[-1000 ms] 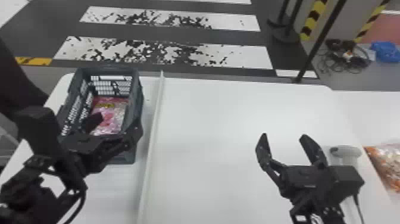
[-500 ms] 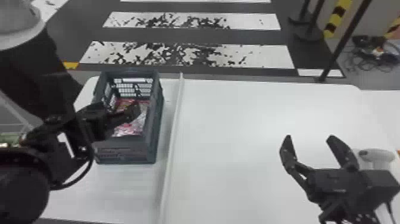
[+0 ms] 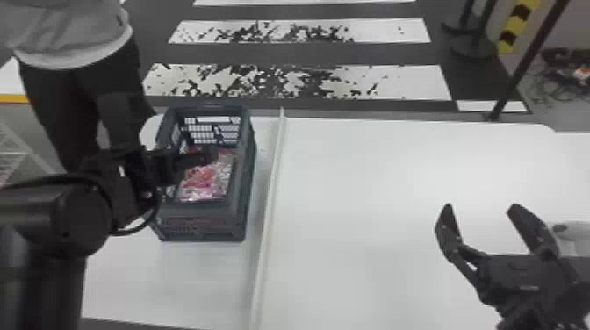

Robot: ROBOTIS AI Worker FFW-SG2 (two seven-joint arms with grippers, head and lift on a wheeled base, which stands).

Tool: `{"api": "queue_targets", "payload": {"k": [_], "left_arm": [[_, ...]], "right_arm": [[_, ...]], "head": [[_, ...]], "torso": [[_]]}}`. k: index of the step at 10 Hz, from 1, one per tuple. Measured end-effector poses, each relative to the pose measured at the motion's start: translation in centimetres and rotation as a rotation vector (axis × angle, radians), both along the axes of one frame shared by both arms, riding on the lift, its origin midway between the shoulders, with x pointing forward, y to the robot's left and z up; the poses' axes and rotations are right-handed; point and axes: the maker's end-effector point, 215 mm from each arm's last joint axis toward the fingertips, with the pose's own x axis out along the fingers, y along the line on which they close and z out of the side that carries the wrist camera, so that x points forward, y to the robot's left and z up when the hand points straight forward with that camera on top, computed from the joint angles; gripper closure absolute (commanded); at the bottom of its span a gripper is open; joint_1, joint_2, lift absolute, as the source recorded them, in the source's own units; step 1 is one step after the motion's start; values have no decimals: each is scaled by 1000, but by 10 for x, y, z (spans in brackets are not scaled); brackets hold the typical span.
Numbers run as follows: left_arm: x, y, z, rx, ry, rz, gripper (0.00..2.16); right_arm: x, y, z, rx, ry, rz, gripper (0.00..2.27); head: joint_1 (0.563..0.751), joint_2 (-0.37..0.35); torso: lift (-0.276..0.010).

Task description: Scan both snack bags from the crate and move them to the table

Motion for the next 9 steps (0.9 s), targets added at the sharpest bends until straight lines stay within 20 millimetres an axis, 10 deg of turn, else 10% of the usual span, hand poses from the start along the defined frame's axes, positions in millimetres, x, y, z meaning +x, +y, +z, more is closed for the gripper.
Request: {"api": "queue_targets", "payload": {"k": [9], "left_arm": [[39, 6, -57, 46, 215, 17, 87]], "right_arm": [[0, -12, 0, -6, -20, -4, 63]], "head": [[695, 82]], "torso": [[-87]]}}
